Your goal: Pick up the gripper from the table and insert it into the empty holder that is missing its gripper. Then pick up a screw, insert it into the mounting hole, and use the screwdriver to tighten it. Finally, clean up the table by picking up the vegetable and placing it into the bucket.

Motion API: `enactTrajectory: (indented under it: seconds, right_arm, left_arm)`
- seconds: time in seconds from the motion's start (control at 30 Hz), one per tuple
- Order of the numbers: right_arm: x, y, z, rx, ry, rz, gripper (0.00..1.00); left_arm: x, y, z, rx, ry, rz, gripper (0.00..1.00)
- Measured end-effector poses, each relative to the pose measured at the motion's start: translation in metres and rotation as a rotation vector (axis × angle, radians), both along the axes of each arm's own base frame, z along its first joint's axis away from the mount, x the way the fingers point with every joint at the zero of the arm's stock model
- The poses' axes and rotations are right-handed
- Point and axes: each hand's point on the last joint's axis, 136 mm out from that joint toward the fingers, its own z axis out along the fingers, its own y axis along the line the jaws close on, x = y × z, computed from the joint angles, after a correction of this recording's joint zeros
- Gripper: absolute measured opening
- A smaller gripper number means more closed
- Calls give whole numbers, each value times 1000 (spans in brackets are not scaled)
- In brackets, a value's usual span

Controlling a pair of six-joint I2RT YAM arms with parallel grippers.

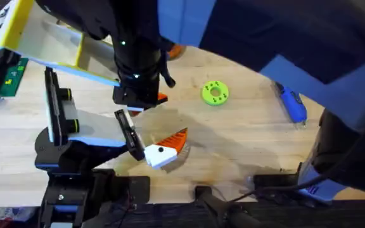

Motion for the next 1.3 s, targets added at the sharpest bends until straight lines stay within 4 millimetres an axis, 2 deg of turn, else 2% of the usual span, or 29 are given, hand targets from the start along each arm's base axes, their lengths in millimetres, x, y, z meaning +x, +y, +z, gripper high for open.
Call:
enactTrajectory:
  seconds: [0.33,0.37,0.4,0.53,0.57,0.6,0.67,1.3]
  right_arm:
    - [0,0,0,0,0,0,3]
    - [0,0,0,0,0,-2,53]
    - [0,0,0,-1,-1,-2,178]
    - [2,-2,0,-9,-10,-2,779]
    - [4,-3,0,-13,-18,-3,905]
    - [7,-4,1,-13,-23,-8,970]
    - [9,-5,2,-12,-25,-12,993]
    - [9,-5,2,-12,-28,-13,995]
  left_arm:
    - [0,0,0,0,0,0,993]
    - [0,0,0,0,0,0,993]
    - [0,0,0,0,0,0,993]
    - [0,0,0,0,0,-2,993]
    - [-1,0,0,0,0,-4,993]
    - [-1,0,0,0,0,-4,993]
    - [-1,0,0,0,0,-4,993]
    - [-1,0,0,0,-1,-4,993]
